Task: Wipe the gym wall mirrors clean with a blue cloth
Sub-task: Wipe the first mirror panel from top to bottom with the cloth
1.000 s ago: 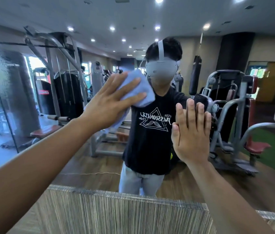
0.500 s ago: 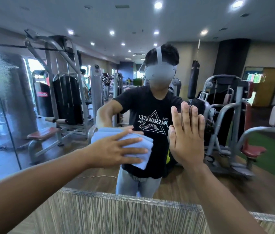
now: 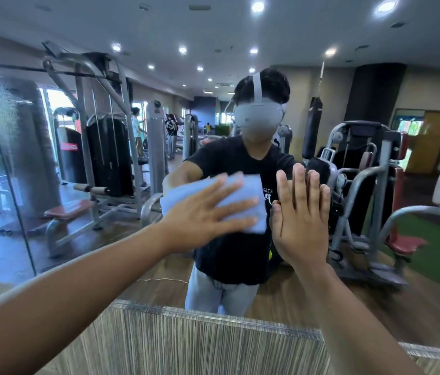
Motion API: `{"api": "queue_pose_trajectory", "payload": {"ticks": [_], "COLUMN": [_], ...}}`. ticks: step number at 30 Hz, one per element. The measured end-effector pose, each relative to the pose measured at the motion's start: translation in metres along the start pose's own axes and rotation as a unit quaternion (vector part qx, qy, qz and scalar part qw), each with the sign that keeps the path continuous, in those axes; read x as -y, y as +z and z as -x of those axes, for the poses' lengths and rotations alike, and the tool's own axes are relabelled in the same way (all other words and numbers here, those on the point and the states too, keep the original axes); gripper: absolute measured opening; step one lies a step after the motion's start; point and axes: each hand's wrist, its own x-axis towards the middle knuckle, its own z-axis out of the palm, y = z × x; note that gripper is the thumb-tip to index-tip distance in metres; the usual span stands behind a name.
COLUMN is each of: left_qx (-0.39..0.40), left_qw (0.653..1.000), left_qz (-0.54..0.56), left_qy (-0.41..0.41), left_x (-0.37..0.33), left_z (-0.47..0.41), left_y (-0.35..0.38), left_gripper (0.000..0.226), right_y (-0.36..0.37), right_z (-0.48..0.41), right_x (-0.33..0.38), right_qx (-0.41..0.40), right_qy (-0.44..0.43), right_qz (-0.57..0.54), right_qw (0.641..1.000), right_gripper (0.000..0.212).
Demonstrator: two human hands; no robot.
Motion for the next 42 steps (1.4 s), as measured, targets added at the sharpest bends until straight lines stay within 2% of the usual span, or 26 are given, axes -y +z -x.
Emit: {"api": "queue_pose_trajectory", "payload": {"ticks": [3, 5, 8, 12, 14, 16, 18, 20, 22, 24, 26, 29, 32, 34, 36, 39, 42], "left_qx": [0.096, 0.120, 0.105, 0.041, -0.017, -0.052, -0.048, -0.015, 0.054, 0.093, 0.091, 0.059, 0.017, -0.023, -0.052, -0.050, 0.009], "left_qw": [0.987, 0.984, 0.992, 0.994, 0.990, 0.988, 0.993, 0.999, 0.997, 0.993, 0.995, 0.996, 0.986, 0.980, 0.976, 0.986, 0.997], "left_qz": [0.001, -0.001, -0.023, -0.048, -0.037, -0.027, -0.016, 0.004, 0.006, 0.001, -0.001, -0.015, -0.004, 0.009, 0.023, 0.045, 0.057], "left_qy": [0.125, 0.134, 0.064, -0.090, -0.133, -0.142, -0.106, -0.032, 0.046, 0.072, 0.031, -0.072, -0.163, -0.199, -0.212, -0.155, -0.052], "left_x": [-0.018, -0.007, 0.035, 0.084, 0.079, 0.058, 0.030, 0.001, -0.020, -0.023, -0.008, 0.025, 0.042, 0.038, 0.023, -0.009, -0.035], "left_z": [0.049, 0.071, 0.073, 0.022, -0.008, -0.024, -0.021, 0.000, 0.030, 0.060, 0.079, 0.078, 0.050, 0.026, 0.006, -0.003, 0.014], "left_y": [-0.003, -0.011, -0.029, -0.047, -0.041, -0.027, -0.014, -0.004, -0.002, -0.006, -0.014, -0.031, -0.039, -0.033, -0.021, -0.004, 0.003], "left_gripper": [0.045, 0.044, 0.044, 0.067, 0.065, 0.068, 0.060, 0.044, 0.043, 0.045, 0.043, 0.041, 0.055, 0.063, 0.061, 0.051, 0.043], "right_y": [0.000, 0.000, 0.003, 0.005, 0.004, 0.003, 0.003, 0.003, 0.002, 0.001, 0.002, 0.005, 0.007, 0.007, 0.006, 0.005, 0.004], "right_z": [0.001, 0.001, 0.000, 0.000, 0.000, 0.000, 0.000, 0.001, 0.001, 0.002, 0.001, 0.001, 0.001, 0.002, 0.001, 0.000, 0.000], "right_x": [-0.001, 0.000, 0.002, 0.003, 0.001, 0.001, 0.001, 0.000, -0.001, 0.000, 0.001, 0.003, 0.003, 0.002, 0.002, 0.002, 0.001], "right_qx": [0.007, 0.007, -0.005, -0.010, -0.008, -0.006, -0.006, -0.005, 0.000, 0.003, 0.004, -0.006, -0.010, -0.012, -0.011, -0.007, -0.003], "right_qy": [0.001, 0.003, 0.007, 0.004, 0.001, 0.002, 0.003, 0.002, 0.001, 0.003, 0.006, 0.007, 0.008, 0.007, 0.007, 0.006, 0.003], "right_qz": [0.005, 0.008, 0.006, 0.010, 0.005, 0.002, 0.002, 0.008, 0.014, 0.015, 0.015, 0.016, 0.017, 0.013, 0.011, 0.011, 0.015], "right_qw": [1.000, 1.000, 1.000, 1.000, 1.000, 1.000, 1.000, 1.000, 1.000, 1.000, 1.000, 1.000, 1.000, 1.000, 1.000, 1.000, 1.000], "right_gripper": [0.061, 0.061, 0.060, 0.058, 0.058, 0.058, 0.058, 0.060, 0.061, 0.061, 0.060, 0.058, 0.059, 0.059, 0.059, 0.059, 0.060]}}
